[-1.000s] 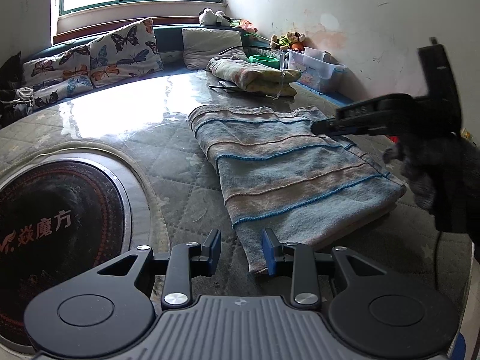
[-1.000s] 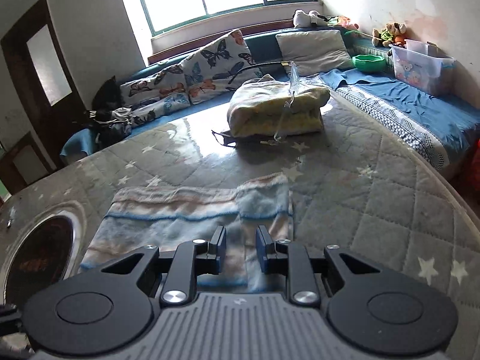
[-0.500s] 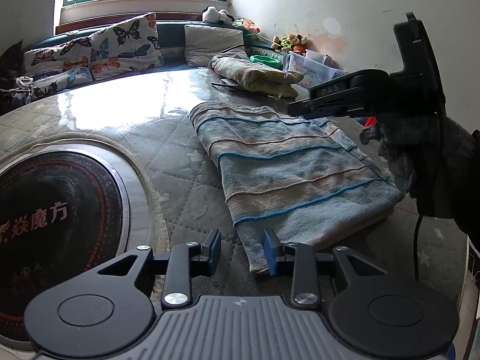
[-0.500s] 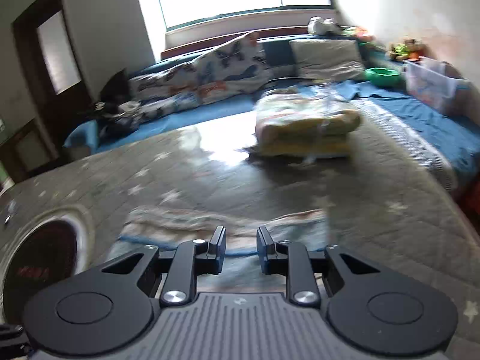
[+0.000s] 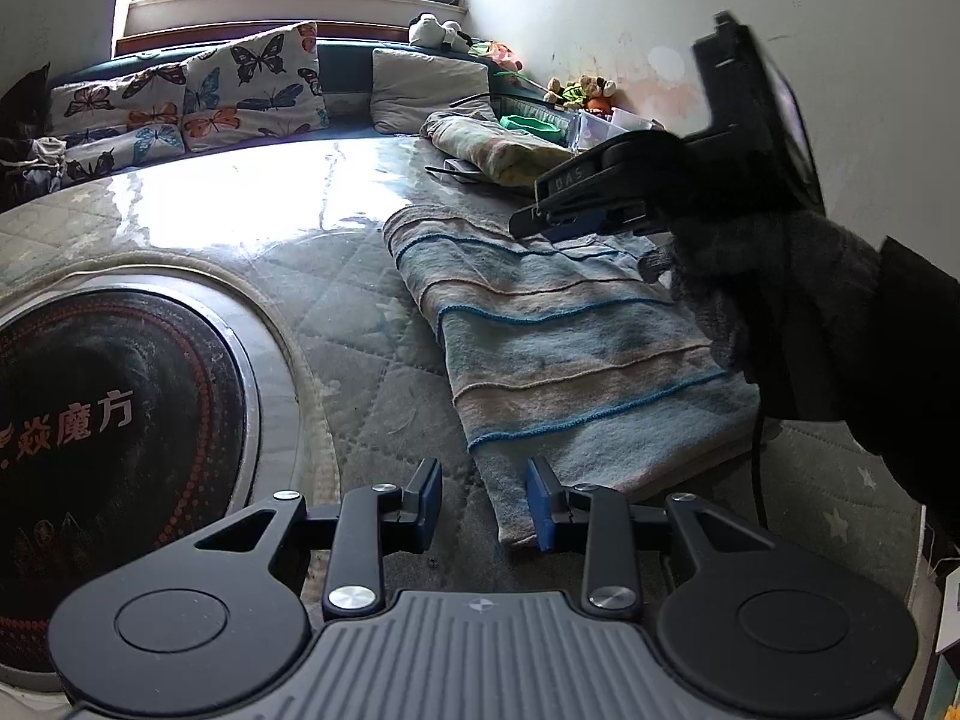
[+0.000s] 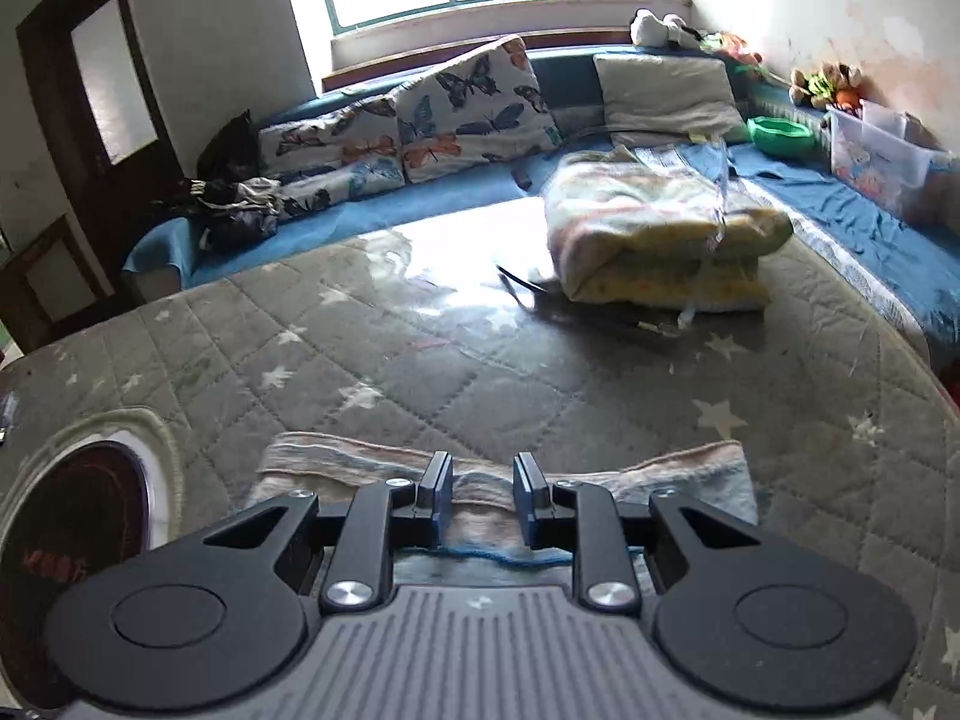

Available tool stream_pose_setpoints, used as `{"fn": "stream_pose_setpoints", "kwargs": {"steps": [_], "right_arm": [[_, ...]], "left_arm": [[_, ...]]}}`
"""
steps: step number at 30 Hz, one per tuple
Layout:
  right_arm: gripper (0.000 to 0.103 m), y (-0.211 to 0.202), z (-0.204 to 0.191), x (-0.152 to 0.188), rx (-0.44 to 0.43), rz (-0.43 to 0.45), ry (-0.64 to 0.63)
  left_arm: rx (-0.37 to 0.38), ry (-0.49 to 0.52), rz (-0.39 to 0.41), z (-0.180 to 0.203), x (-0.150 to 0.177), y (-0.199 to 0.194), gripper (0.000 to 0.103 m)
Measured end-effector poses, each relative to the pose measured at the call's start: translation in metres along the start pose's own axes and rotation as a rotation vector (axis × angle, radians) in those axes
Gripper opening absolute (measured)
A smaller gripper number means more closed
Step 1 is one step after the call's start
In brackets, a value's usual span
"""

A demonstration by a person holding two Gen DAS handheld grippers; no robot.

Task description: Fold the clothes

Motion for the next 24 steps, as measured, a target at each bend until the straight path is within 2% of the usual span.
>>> {"fn": "stream_pose_setpoints", "kwargs": {"steps": [6,16,24], "right_arm": [[0.022,0.0,-0.03,0.008,-0.058,-0.025,-0.051],[0.022,0.022,-0.057,0.006,-0.073,-0.035,-0.083],[0.022,0.002,-0.07,0.01,-0.097,-0.025,-0.143]], "left_arm": [[0.002,-0.006,0.004,-0.001,0.001,-0.001,0.035],[0.011,-0.023,0.007,0.0,0.001,-0.002,0.035],[0.014,-0.033,0.012,-0.001,0.002,-0.003,0.035]]}}
Point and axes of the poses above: each gripper's, at about its wrist camera, not at the fingertips, and y roughly the way its jaws point, z to its right, x to its underside, the point moved 9 cm from there along y, roughly the way its jaws point, and after that the axes turned 4 degrees about z, right-handed, at the moved point
